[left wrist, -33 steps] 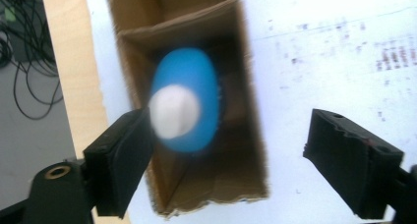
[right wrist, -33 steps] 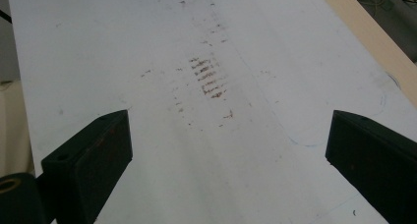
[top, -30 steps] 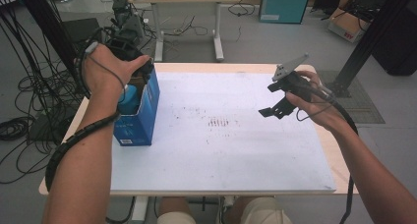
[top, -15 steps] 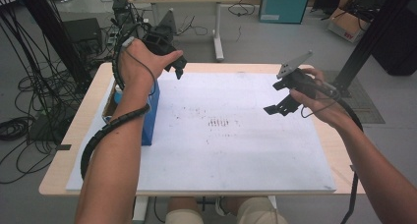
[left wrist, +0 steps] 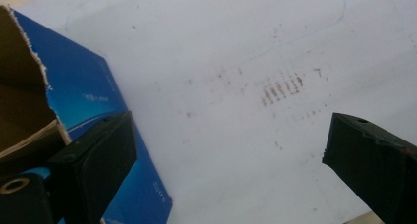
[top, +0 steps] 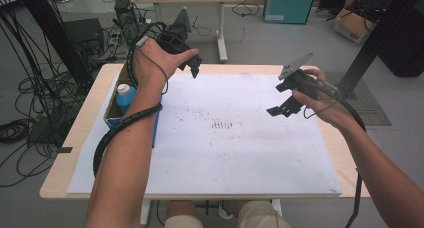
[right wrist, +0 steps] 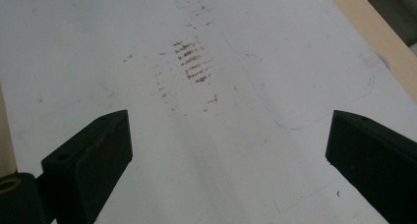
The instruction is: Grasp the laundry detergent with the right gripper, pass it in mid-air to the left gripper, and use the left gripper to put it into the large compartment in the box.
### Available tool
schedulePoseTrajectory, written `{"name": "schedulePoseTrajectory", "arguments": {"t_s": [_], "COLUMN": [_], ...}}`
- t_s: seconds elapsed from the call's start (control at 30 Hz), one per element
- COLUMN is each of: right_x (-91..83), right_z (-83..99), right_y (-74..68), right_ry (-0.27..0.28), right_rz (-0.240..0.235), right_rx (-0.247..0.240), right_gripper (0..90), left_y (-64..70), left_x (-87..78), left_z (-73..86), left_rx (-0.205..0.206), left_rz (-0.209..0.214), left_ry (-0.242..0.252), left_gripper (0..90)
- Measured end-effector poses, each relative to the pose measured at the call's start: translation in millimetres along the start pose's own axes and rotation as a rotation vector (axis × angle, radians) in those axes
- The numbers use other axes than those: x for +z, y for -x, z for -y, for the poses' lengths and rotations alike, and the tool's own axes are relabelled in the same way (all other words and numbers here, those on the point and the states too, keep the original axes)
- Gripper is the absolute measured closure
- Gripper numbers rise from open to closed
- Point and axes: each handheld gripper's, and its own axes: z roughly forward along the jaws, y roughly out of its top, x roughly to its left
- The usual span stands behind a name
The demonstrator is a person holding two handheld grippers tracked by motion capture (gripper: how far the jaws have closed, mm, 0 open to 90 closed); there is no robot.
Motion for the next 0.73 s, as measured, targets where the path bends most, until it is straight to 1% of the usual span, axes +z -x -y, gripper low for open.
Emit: {"name": "schedulePoseTrajectory", "arguments": {"t_s": [0.1, 0.17, 0.2, 0.3, 0.4, 0.5, 0.53, 0.6, 0.73], "right_x": [1.0, 0.4, 0.2, -0.3, -0.6, -1.4, -1.9, -3.8, -5.0], "right_z": [-0.4, -0.8, -0.9, -0.6, 0.2, 0.7, 1.0, 1.8, 3.5], "right_y": [-0.7, -1.6, -1.9, -2.4, -3.6, -5.4, -5.2, -6.9, -8.3], "right_ry": [0.000, -0.007, -0.007, -0.006, -0.007, -0.007, -0.008, -0.003, -0.004], "right_rz": [-0.002, -0.001, -0.001, -0.002, -0.002, -0.003, -0.003, -0.001, -0.001], "right_rx": [-0.006, -0.004, -0.003, -0.004, -0.006, -0.006, -0.014, -0.007, -0.004], "right_gripper": [3.8, 3.8, 3.8, 3.8, 3.8, 3.8, 3.8, 3.8, 3.8], "left_y": [1.2, 1.7, 1.5, 1.2, 2.2, 4.4, 5.0, 6.4, 8.7], "left_x": [0.0, 0.1, 0.3, 0.7, 2.6, 4.1, 4.5, 4.9, 2.9], "left_z": [0.0, 0.9, 1.3, 2.2, 3.6, 5.7, 6.8, 8.2, 11.5], "left_rx": [0.005, -0.001, 0.002, 0.000, 0.002, 0.003, 0.005, 0.006, 0.010], "left_rz": [0.000, 0.004, -0.002, 0.001, 0.015, 0.020, 0.019, 0.010, 0.016], "left_ry": [0.003, 0.003, 0.004, 0.004, -0.005, 0.000, -0.003, -0.009, -0.001], "left_gripper": [5.7, 5.7, 5.7, 5.7, 5.7, 5.6, 5.6, 5.5, 5.5]}}
